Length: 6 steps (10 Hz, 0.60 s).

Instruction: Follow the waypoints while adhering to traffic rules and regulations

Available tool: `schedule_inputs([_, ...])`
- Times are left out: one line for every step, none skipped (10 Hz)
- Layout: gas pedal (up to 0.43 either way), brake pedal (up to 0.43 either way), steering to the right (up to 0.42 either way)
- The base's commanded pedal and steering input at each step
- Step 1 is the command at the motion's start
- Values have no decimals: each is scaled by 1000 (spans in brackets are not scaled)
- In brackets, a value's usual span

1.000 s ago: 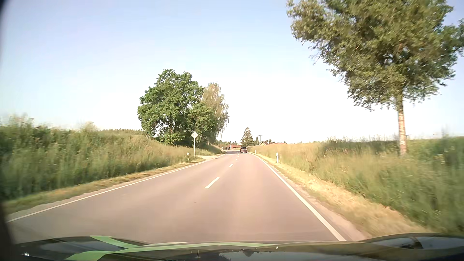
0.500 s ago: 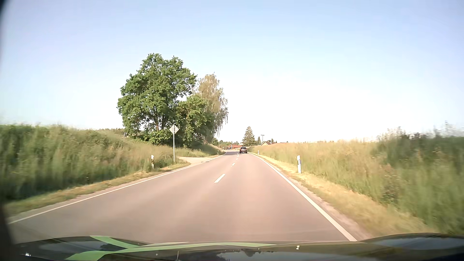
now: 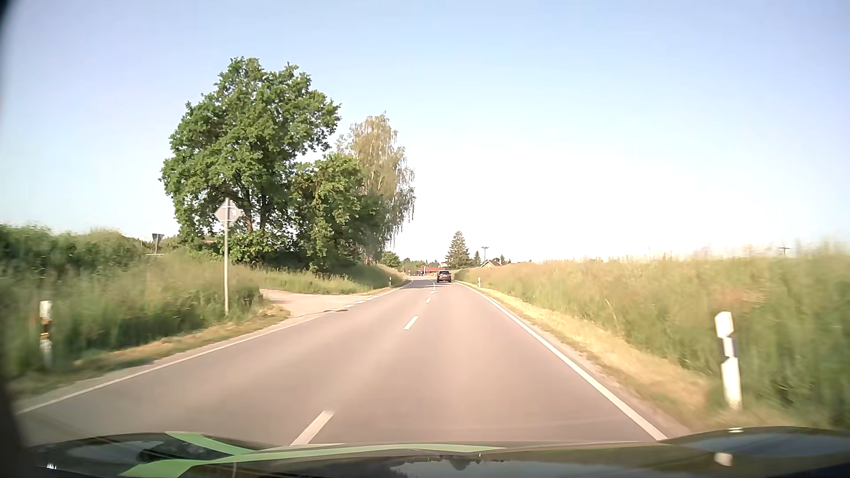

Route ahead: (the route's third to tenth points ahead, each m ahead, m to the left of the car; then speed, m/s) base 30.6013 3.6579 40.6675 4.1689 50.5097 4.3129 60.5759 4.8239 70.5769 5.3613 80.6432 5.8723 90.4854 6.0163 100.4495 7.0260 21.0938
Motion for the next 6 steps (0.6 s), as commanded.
schedule_inputs([98, 0, -3])
schedule_inputs([98, 0, -3])
schedule_inputs([98, 0, -3])
schedule_inputs([47, 0, -3])
schedule_inputs([20, 0, -3])
schedule_inputs([20, 0, -3])
